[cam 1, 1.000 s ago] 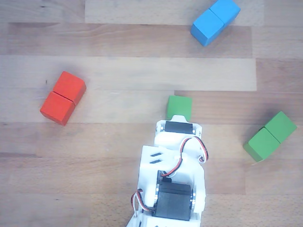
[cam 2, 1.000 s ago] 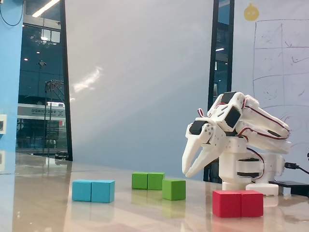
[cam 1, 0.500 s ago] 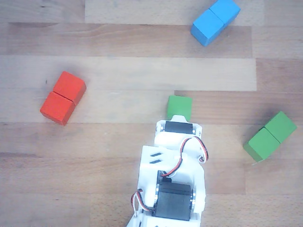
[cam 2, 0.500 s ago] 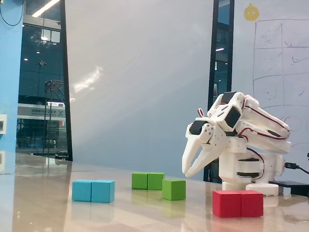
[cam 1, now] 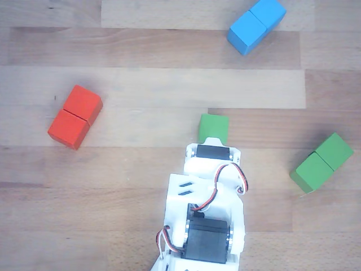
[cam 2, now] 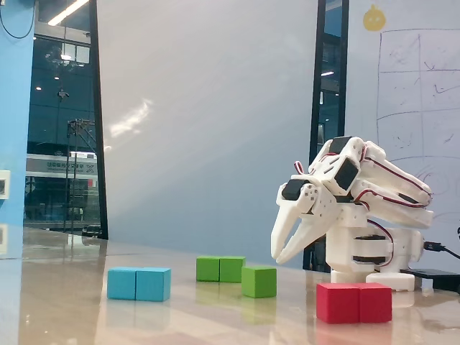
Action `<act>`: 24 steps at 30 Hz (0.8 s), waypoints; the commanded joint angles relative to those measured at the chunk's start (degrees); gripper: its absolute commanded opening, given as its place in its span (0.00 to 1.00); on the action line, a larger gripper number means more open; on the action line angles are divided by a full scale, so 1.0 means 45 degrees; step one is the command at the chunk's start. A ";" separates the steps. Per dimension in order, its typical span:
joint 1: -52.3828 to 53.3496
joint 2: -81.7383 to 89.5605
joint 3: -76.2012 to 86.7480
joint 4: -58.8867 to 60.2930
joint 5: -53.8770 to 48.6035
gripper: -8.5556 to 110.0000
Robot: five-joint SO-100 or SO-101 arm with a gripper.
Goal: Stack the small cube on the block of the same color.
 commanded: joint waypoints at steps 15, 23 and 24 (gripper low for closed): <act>-0.0078 -0.4805 -0.4492 -0.0977 -0.0176 0.07; -0.0098 -1.0098 -0.7422 -0.2109 -0.0195 0.07; -0.0098 -1.0684 -0.7754 -0.2129 -0.0195 0.07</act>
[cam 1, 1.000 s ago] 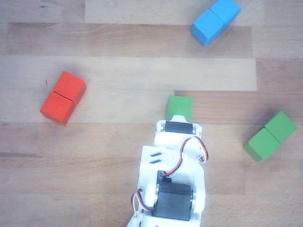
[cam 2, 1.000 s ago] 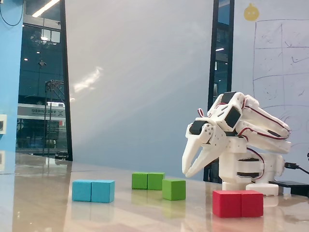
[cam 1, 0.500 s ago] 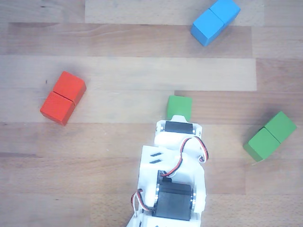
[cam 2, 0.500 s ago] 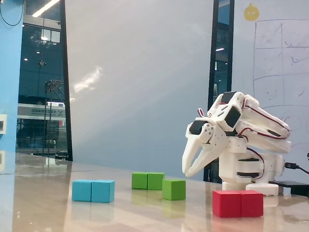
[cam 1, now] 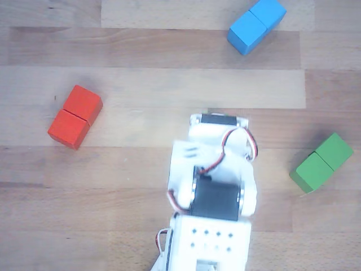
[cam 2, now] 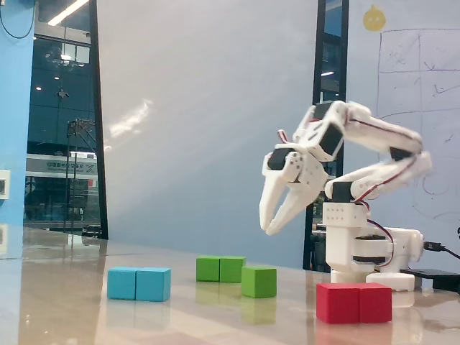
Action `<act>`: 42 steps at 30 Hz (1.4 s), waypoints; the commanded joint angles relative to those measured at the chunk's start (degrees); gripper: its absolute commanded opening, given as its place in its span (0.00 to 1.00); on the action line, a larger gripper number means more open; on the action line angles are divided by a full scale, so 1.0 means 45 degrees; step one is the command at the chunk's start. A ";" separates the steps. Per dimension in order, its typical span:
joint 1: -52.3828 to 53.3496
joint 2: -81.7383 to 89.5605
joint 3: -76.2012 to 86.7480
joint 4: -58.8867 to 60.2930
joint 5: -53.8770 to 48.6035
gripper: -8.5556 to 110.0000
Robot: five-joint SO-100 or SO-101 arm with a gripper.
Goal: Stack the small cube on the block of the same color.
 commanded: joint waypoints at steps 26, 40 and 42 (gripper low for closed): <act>-0.0098 -0.8086 -0.4375 -0.0410 -0.0078 0.07; -0.0078 -0.8281 -0.4375 -0.0391 -0.0078 0.23; -0.0078 -0.8281 -0.4375 -0.0371 -0.0078 0.25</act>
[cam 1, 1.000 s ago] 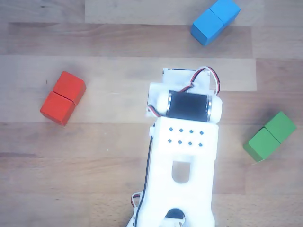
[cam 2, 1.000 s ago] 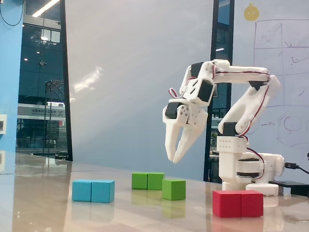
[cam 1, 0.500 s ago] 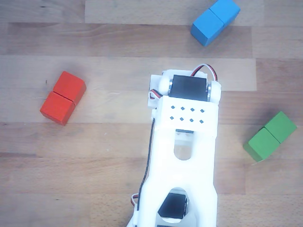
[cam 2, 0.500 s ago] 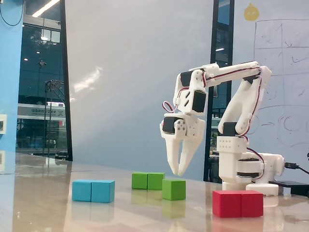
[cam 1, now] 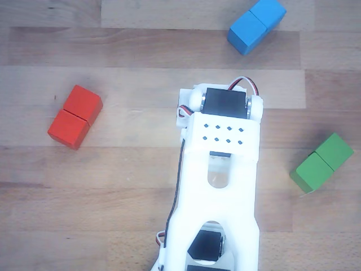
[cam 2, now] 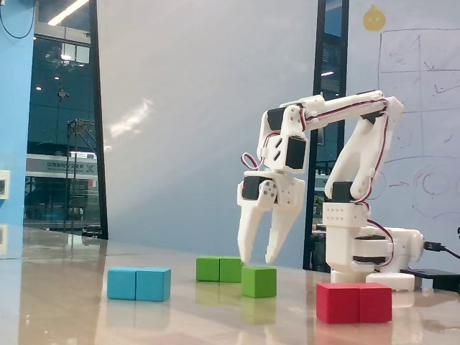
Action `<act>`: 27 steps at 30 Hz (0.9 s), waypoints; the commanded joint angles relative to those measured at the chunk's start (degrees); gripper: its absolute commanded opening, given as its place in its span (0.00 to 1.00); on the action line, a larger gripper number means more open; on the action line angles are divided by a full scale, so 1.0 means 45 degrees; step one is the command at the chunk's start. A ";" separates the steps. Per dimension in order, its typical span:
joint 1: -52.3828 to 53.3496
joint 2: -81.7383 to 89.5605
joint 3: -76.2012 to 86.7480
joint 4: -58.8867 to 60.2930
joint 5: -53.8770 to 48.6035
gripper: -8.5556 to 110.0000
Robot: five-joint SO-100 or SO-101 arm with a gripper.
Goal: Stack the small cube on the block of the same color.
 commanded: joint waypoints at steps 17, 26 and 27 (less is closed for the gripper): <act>-0.0059 0.0059 -0.1309 0.1211 -0.0039 0.26; -0.0078 0.0020 -0.1270 0.0332 -0.0059 0.26; -0.0078 0.0000 -0.1211 0.0312 -0.0059 0.26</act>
